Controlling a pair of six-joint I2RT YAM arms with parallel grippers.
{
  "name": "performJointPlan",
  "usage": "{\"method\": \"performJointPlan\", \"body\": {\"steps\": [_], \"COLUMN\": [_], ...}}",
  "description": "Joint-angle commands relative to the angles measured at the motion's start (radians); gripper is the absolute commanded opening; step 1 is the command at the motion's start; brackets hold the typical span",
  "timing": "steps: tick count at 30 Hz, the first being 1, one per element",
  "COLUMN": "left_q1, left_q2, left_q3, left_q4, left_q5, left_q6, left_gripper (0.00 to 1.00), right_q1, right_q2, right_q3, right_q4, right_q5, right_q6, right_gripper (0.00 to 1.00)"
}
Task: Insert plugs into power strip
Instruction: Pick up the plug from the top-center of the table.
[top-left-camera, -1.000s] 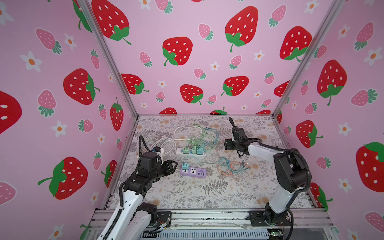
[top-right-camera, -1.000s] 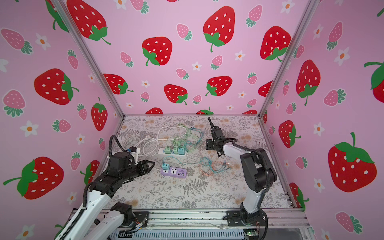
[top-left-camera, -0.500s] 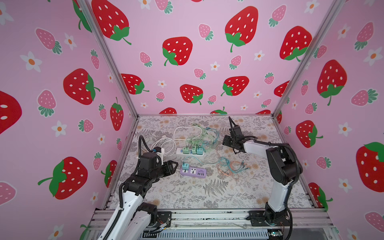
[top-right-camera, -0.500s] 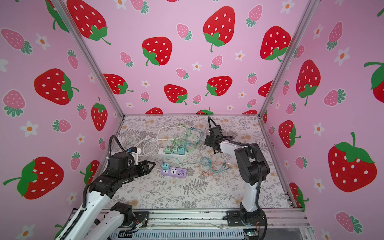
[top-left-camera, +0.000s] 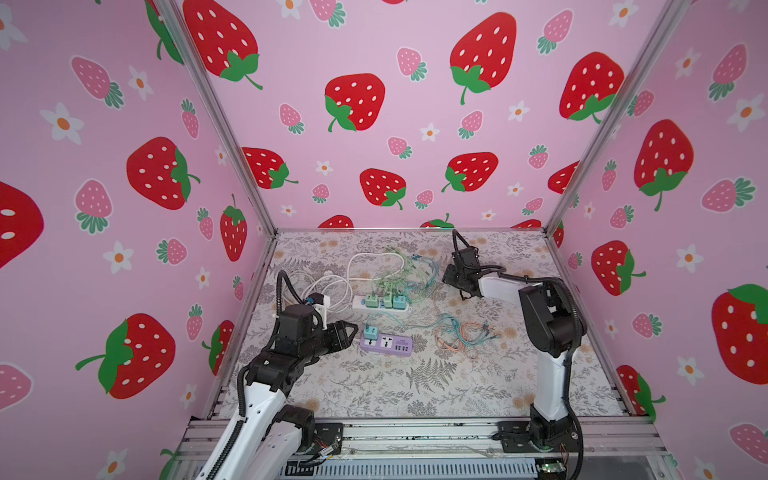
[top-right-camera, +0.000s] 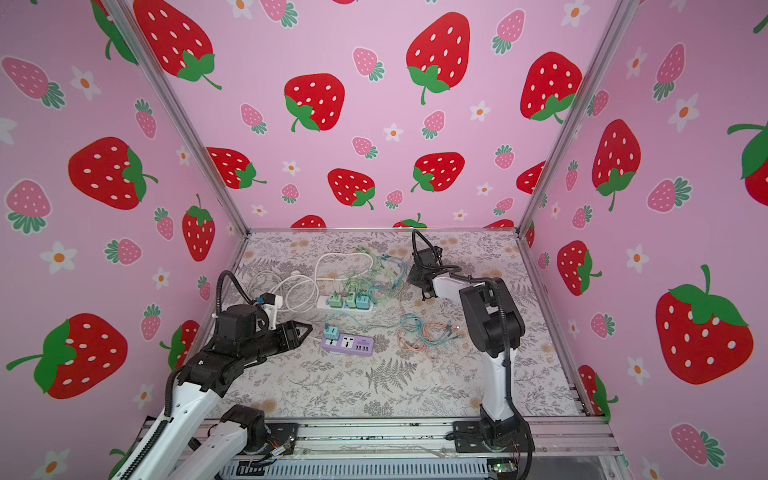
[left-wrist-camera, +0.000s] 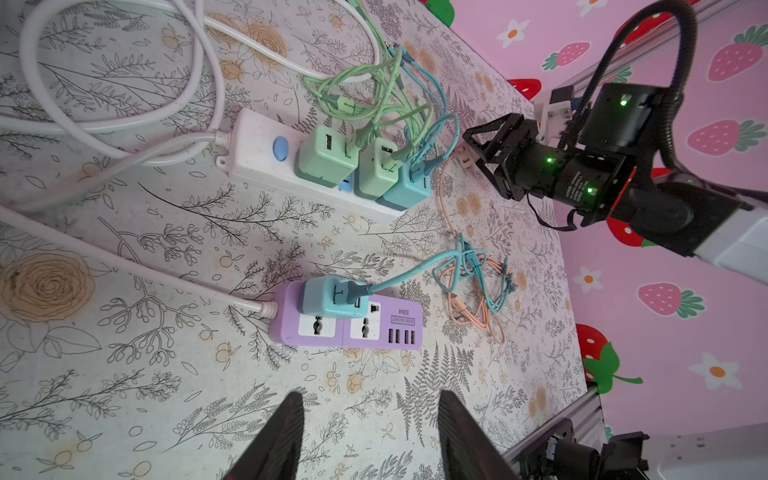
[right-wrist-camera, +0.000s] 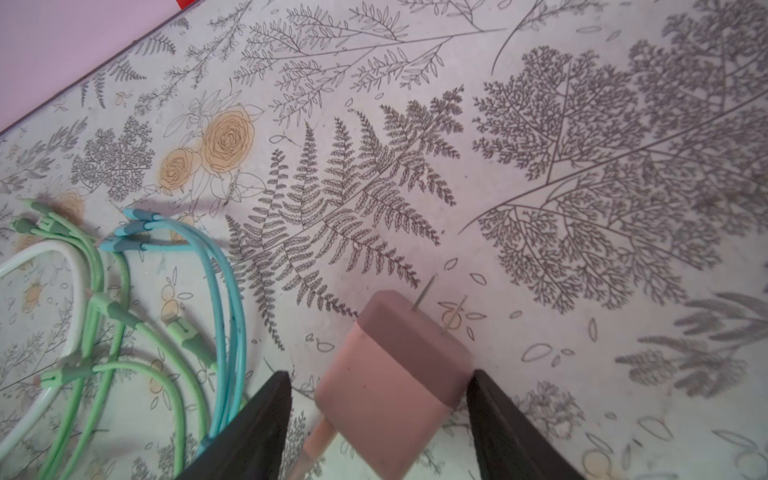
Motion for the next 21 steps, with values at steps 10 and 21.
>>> {"method": "performJointPlan", "body": {"steps": [10, 21], "left_q1": [0.006, 0.007], "left_q2": [-0.027, -0.02], "left_q3": [0.016, 0.018], "left_q4": [0.001, 0.003], "left_q5": [0.011, 0.015], "left_q6": [0.01, 0.01], "left_gripper": [0.55, 0.55], "right_q1": [-0.003, 0.011], "right_q2": [0.107, -0.031], "right_q3": [0.117, 0.018], "right_q4": [-0.129, -0.031], "right_q5": [0.076, -0.042], "right_q6": [-0.122, -0.26], "right_gripper": [0.56, 0.32]}}
